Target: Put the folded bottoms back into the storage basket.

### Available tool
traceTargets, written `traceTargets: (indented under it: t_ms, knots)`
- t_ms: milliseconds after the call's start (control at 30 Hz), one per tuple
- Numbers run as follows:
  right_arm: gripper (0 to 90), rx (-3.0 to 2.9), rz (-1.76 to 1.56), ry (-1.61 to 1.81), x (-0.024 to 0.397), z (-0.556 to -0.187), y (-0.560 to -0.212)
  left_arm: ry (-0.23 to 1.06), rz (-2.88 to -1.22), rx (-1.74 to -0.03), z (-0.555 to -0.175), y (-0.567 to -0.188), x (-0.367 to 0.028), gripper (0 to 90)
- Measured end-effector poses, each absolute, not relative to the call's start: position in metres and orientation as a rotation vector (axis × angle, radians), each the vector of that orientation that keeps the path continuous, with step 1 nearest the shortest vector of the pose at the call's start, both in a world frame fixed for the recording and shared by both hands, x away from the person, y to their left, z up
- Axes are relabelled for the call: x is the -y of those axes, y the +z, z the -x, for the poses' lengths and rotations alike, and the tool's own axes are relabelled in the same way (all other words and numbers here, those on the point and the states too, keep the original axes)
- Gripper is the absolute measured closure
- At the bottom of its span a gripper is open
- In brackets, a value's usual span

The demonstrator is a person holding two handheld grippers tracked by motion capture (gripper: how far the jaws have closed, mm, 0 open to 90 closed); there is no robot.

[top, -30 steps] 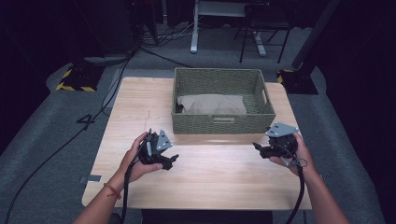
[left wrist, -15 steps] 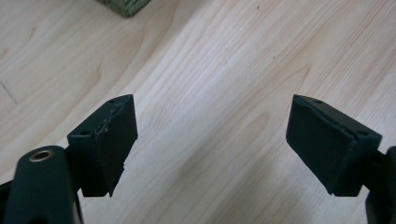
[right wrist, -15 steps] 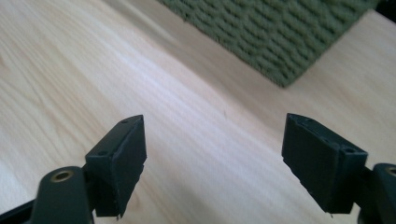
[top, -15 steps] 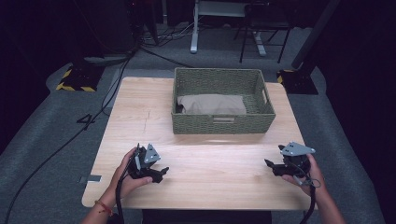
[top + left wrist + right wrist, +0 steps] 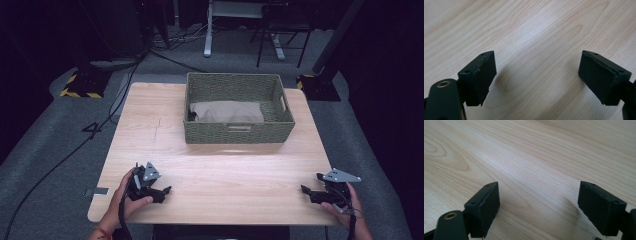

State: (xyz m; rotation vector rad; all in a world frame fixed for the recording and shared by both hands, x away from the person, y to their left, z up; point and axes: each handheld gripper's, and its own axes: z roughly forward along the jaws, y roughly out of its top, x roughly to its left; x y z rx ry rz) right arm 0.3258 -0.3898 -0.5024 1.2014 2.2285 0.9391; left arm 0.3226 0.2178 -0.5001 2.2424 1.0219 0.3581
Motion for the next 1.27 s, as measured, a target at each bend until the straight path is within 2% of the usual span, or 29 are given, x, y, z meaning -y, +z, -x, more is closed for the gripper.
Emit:
traceTargets:
  t_ms: [133, 1267]
  knots:
    - [16.0, -2.221, -1.264, 0.973, 0.3979, -0.3269, -0.5046, 0.387, -2.198, -1.01, -0.3199, -0.5046, -0.2277, 14.8]
    - [15.8, -2.216, -1.27, 0.972, 0.3979, -0.327, -0.5048, 0.395, -2.194, -1.021, -0.3217, -0.5049, -0.2274, 13.6]
